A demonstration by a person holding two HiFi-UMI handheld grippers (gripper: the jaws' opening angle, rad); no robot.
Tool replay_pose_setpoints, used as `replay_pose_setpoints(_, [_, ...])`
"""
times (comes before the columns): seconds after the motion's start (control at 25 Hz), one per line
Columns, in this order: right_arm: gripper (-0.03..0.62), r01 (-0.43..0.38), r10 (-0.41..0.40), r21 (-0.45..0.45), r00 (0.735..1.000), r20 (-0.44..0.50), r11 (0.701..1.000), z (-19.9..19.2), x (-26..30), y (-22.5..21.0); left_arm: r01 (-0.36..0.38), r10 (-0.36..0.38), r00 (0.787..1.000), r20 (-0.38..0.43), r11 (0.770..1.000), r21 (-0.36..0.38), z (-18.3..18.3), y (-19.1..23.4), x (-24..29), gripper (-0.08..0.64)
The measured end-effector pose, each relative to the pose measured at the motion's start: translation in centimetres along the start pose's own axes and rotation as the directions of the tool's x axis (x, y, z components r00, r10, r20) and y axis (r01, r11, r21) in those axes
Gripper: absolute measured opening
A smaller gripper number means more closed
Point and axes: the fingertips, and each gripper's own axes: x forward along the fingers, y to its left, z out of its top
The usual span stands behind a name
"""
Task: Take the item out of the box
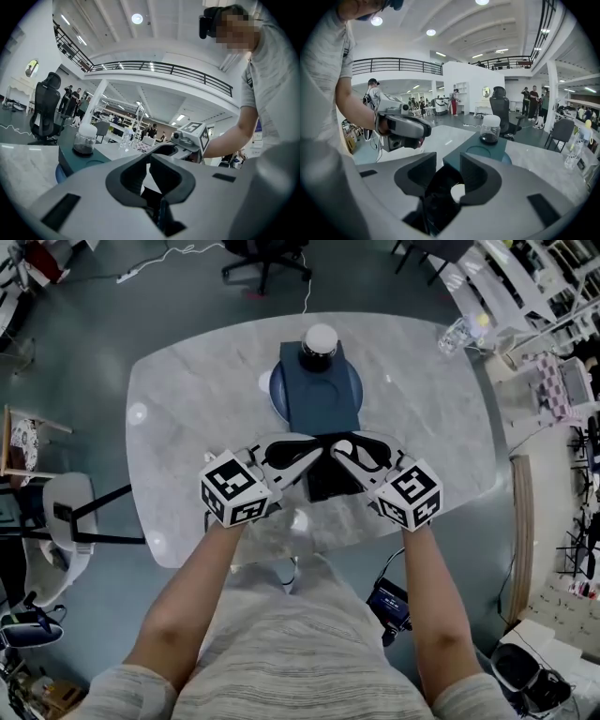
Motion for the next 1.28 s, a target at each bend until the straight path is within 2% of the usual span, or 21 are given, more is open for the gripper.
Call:
replay_pose_setpoints(0.32, [0.222, 0.006, -0.008, -0.018, 0.991, -0.133, 1.000, -3.5, 1.6, -1.1, -0.015, 0.015, 1.000, 0.004, 1.000, -0.010, -0.1, 0.3, 0.0, 0.021])
replay_pose_setpoints(0.76, [0.233, 0.027, -0.034, -0.031, 0.962, -0.271, 0.999, -7.2, 3.1, -1.9, -0.010, 0.010, 1.000, 0.000, 1.000, -0.021, -0.3, -0.2, 0.0, 0.021])
replay_pose_setpoints(1.28, [0.235, 0.021, -0.040, -0.054, 0.929, -0.367, 0.998, -9.6, 4.0, -2.3, -0.008, 0.008, 1.000, -0.003, 1.000, -0.018, -0.5, -0.6, -0.3, 0.021])
